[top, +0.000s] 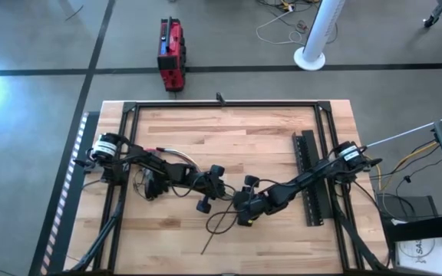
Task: Ziptie cables
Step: Wrap the colored cable wires with the black zip tie
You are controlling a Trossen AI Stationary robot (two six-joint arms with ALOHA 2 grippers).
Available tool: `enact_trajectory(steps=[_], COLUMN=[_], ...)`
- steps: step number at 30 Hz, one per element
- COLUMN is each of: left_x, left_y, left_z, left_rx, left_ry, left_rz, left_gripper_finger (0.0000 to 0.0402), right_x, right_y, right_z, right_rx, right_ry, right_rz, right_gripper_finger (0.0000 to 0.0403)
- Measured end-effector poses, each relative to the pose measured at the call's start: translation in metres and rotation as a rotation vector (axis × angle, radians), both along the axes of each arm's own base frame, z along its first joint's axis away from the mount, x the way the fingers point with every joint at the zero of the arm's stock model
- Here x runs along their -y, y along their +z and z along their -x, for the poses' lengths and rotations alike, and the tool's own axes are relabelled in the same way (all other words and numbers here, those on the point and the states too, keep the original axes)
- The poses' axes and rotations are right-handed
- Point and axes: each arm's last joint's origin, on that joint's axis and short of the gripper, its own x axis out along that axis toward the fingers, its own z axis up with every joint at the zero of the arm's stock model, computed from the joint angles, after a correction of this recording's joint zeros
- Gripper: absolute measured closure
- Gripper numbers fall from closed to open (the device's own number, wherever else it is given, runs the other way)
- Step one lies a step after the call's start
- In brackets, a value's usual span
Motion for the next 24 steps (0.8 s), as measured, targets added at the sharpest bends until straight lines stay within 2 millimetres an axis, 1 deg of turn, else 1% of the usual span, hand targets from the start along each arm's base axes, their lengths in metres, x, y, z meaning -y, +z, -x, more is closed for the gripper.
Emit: enact_trajectory(steps=[4,7,11,16,24], left_x=[0.0000,-0.0001,-0.0001,-0.0001,-0.0001], left_y=[0.0001,0.0001,0.0001,0.0001,0.0003], left_z=[-0.0001,-0.0001,-0.0002,-0.0002,-0.0003], left_rx=[0.001,0.001,0.001,0.001,0.003], left_ry=[0.000,0.001,0.001,0.001,0.001], left_rz=[0.000,0.000,0.000,0.000,0.000], left_gripper_finger=[0.0395,0.0395,0.0395,0.0395,0.0395], right_x=[-0.0031,-0.0038,-0.0042,-0.0048,-0.0060], right_y=[0.0003,0.0005,0.0001,-0.0055,-0.0050], right_z=[0.0020,0.0018,0.0007,0.0007,-0.0009], right_rx=[0.012,0.029,0.045,0.027,0.039], right_ry=[-0.054,-0.090,-0.106,-0.117,-0.103], right_rz=[-0.037,-0.060,-0.072,-0.101,-0.123], right_gripper_finger=[0.0255,0.0258,0.0275,0.0302,0.0338])
